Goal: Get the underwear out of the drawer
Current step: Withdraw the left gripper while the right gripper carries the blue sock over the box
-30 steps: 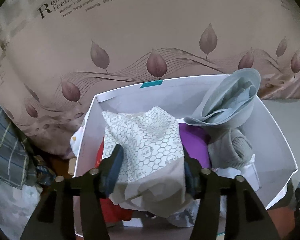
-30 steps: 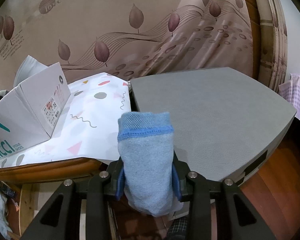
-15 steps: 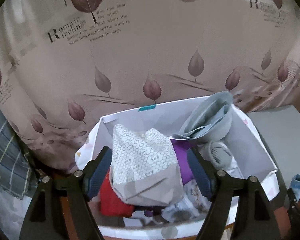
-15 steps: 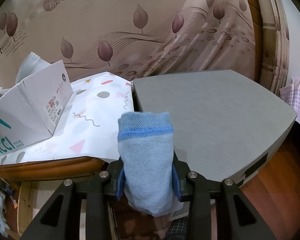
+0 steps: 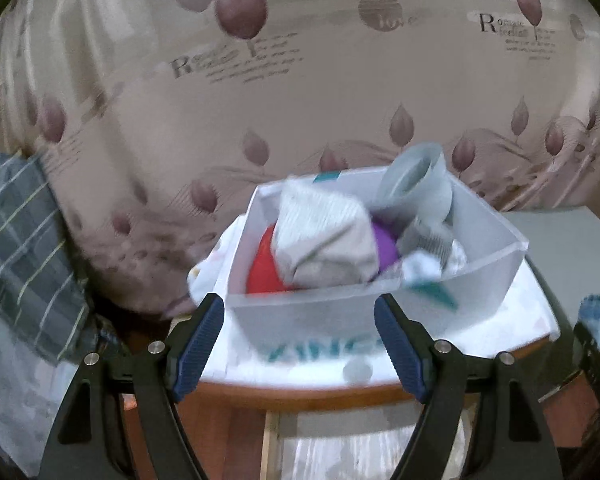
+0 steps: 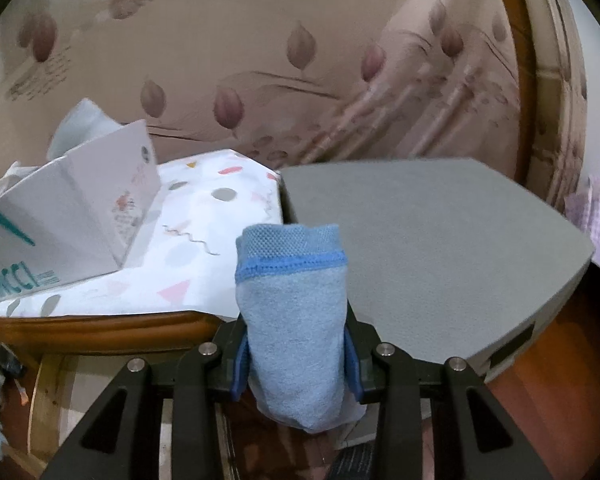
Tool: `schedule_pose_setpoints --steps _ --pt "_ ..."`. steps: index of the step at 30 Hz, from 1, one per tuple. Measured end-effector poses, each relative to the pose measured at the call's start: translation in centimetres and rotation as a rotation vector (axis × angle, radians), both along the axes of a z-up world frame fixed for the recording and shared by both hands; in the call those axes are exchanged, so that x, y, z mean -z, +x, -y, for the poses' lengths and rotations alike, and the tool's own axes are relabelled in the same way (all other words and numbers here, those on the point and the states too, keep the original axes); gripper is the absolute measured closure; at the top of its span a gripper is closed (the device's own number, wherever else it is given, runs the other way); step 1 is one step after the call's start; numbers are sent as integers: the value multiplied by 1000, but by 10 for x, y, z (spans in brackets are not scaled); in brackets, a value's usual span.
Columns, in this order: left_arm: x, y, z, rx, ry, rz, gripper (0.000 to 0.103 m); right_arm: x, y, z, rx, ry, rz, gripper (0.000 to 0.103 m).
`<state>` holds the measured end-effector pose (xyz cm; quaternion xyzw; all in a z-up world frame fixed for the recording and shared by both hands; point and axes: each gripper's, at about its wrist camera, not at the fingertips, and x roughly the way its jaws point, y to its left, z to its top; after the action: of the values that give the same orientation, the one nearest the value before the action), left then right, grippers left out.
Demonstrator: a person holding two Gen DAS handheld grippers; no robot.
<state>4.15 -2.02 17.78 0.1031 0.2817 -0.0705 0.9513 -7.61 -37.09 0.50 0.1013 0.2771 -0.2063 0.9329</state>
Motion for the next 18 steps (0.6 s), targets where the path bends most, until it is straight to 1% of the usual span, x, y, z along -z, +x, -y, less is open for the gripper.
schedule_pose_setpoints --steps 2,3,6,10,15,18 --pt "13 -9 -9 -15 -14 -22 28 -1 -1 -6 -34 -5 0 65" --pt "22 -13 -14 -23 -18 -46 28 0 -1 -9 -53 5 -5 65" --pt "44 -22 -26 -39 -32 -90 28 0 2 -13 -70 18 -23 65" --pt "69 -30 -37 -72 -15 -95 28 -8 3 -18 -95 30 -38 65" --pt "96 -30 -51 -113 -2 -109 28 -27 6 -26 -144 14 -59 65" --pt "112 -29 -61 -135 -18 -125 28 -43 9 -29 -171 14 -58 65"
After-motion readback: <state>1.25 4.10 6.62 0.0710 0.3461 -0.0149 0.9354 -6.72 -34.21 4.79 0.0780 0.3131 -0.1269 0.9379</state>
